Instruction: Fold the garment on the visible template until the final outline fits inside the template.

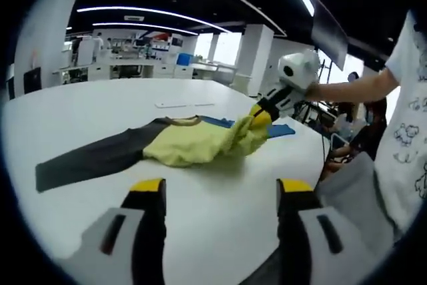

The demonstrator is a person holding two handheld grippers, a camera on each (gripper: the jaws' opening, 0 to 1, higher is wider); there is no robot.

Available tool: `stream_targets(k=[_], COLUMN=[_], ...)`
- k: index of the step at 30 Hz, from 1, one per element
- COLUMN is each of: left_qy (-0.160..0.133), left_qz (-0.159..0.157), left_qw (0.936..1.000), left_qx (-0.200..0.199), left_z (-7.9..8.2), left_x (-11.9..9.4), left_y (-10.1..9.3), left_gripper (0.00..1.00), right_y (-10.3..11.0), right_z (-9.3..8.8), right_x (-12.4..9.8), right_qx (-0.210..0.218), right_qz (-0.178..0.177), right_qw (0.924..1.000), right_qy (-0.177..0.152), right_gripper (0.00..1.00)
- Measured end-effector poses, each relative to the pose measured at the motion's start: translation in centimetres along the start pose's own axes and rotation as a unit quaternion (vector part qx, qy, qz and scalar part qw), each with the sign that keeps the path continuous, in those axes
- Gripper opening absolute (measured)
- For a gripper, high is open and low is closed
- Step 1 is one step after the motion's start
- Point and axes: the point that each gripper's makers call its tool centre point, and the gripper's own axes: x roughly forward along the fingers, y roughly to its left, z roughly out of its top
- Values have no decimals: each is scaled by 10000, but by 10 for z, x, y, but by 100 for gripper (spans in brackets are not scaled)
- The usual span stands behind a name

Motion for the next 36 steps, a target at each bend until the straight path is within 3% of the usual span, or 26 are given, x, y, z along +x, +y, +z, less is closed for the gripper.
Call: stream_targets(k=[7, 13, 16, 20, 27, 36], left_qy=[30, 75, 88, 104, 138, 199], left_qz=[-16, -24, -29, -49, -96, -132], left_qw=[10000, 9999, 9999, 9998, 9996, 9993], left_qx=[-42, -101, -127, -167, -222, -304], left_z=[-3, -7, -7, -6, -7, -11], left_x=[2, 5, 6, 10, 17, 25], left_y=[0, 1, 0, 1, 4, 6], left_gripper=[62, 61, 61, 61, 60, 60], right_y=[-51, -91, -117, -138, -161, -168], right_z=[9, -7, -20, -33, -61, -87], right_x=[3, 15, 23, 31, 43, 53], right_qx=[379, 1108, 1505, 1791, 2162, 2293], right_qz=[-449, -907, -1173, -1364, -1658, -1770], right_qw=[9983, 9896, 9815, 9740, 9609, 9540], right_qy=[-19, 95, 166, 253, 503, 775], right_gripper=[0, 0, 0, 0, 0, 0])
